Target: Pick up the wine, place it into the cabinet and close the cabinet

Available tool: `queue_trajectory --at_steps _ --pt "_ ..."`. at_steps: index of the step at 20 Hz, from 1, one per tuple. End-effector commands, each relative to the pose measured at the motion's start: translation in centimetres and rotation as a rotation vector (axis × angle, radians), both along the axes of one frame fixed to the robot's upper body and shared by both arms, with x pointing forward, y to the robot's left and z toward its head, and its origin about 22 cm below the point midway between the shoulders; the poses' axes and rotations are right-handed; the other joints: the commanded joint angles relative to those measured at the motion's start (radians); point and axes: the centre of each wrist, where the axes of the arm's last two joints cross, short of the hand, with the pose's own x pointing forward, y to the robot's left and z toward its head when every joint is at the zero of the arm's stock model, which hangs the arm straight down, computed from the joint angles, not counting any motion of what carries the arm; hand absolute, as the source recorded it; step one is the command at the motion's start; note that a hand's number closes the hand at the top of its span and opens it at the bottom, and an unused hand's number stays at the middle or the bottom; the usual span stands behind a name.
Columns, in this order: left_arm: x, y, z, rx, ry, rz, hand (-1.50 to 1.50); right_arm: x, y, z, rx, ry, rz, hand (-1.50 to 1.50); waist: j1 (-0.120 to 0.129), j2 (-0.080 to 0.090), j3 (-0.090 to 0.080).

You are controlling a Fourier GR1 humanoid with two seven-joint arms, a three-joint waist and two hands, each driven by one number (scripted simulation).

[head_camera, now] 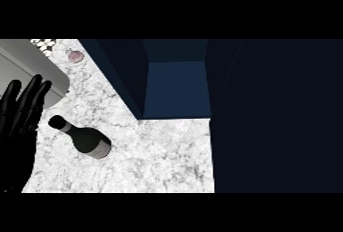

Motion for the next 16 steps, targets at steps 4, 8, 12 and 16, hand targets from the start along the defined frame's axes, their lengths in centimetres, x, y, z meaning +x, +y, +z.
queue_trajectory --at_steps 4,8,12,16 --pt "0.3 -3.4 -0.1 -0.021 0.045 0.267 -1.5 -3.2 -0.2 -0.8 0.055 0.003 0.05 -1.5 0.0 0.002 -0.024" --pt "1.3 -5.3 -1.7 -0.313 0.211 0.299 -1.5 -3.1 0.8 -1.1 0.077 0.112 0.276 -1.5 -0.009 0.007 -0.027" --pt "1.7 -9.7 -0.8 -0.341 0.181 0.323 -1.5 -4.4 -0.2 1.7 0.042 0.136 0.293 -1.5 -0.002 0.005 -0.026" --pt "1.4 -13.2 1.3 -0.358 0.182 0.307 -1.5 -6.2 0.8 2.0 0.048 0.157 0.288 -1.5 0.007 0.003 -0.026"
